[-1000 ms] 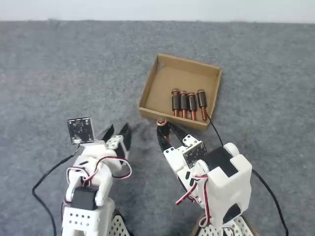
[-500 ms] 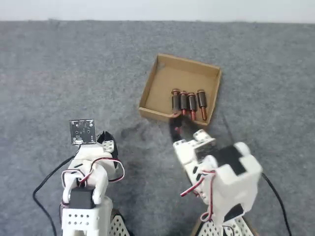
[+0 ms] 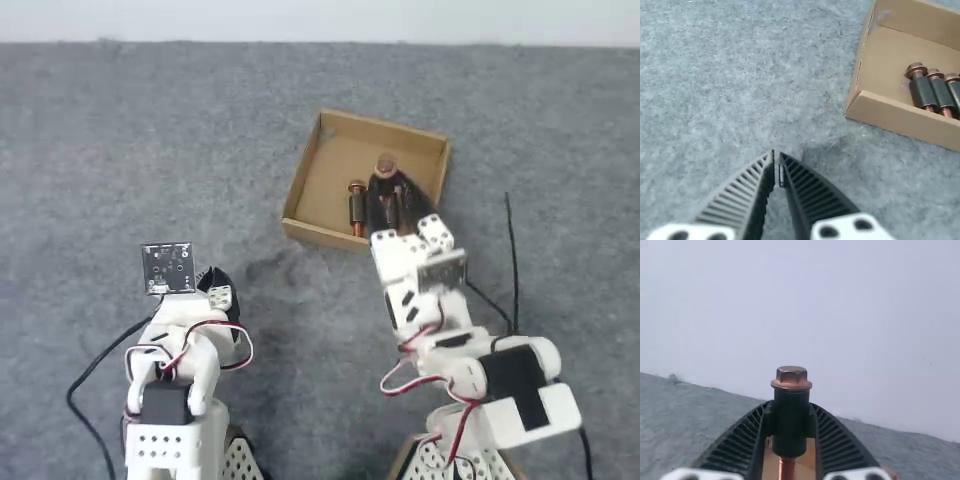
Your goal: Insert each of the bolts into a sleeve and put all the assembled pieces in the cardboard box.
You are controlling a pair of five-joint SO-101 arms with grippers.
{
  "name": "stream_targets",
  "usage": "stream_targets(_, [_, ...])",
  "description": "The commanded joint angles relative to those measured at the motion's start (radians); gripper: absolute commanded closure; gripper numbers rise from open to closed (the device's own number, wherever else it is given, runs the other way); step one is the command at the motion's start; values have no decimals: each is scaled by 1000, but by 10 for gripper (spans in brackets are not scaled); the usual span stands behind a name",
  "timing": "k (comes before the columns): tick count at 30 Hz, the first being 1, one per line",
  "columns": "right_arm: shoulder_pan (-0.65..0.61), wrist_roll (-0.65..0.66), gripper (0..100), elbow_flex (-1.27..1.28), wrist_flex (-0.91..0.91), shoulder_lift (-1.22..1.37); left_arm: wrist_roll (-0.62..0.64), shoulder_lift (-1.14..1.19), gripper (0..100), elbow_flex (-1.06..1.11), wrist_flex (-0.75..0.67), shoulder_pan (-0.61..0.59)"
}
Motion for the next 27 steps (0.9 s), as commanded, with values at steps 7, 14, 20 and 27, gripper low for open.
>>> stream_targets(7, [70,9,992,-368,512,-71,-9,-5,989,-15,5,-5])
stream_targets(14, [74,12,992,-597,954,-70,-11,-5,989,-15,3,-5])
stream_targets(20, [74,9,992,-845,1494,-67,-11,-5,989,-15,3,-5])
stream_targets(27, [113,9,992,-1138,1890,97,-11,-5,989,-15,2,-5])
